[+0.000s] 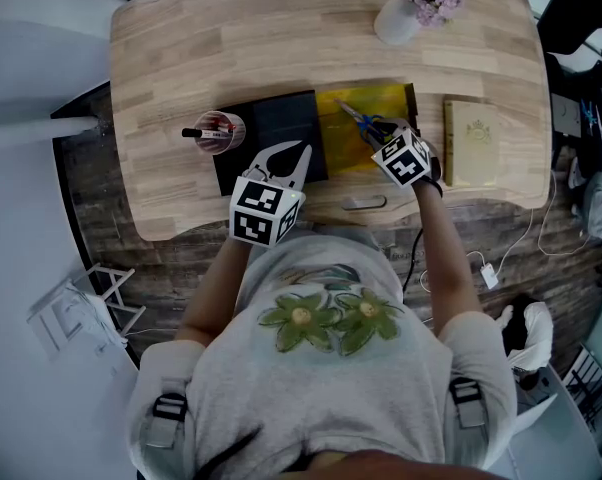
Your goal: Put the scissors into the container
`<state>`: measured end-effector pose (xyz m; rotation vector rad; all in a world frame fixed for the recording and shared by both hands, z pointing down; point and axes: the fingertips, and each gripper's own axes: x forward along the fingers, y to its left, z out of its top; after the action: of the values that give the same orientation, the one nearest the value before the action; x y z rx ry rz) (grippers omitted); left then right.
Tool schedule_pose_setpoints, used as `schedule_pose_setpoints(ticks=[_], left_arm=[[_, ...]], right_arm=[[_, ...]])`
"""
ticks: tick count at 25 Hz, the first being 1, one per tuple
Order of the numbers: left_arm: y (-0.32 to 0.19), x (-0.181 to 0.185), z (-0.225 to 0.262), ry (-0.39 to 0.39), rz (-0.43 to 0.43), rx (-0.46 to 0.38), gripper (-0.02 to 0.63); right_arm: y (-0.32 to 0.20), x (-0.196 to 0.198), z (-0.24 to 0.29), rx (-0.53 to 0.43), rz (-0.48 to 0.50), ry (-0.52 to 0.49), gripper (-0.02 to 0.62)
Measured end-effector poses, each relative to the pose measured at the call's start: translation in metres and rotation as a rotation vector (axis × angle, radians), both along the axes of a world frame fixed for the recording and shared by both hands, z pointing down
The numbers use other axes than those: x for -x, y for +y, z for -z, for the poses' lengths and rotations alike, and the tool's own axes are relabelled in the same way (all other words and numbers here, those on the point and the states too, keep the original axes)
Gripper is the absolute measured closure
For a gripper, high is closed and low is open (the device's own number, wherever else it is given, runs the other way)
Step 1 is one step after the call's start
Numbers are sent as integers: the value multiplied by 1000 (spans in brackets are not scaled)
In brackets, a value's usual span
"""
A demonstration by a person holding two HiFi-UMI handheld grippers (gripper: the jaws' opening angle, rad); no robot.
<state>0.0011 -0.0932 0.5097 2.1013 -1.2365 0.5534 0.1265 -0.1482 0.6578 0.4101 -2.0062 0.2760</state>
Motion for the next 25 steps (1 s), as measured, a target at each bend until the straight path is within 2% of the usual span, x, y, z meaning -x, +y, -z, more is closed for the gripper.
schedule_pose_setpoints(ticks=[25], left_arm=[[4, 3, -5, 1, 3, 7, 600]], right_arm=[[2, -1, -17, 35, 6, 42, 508]])
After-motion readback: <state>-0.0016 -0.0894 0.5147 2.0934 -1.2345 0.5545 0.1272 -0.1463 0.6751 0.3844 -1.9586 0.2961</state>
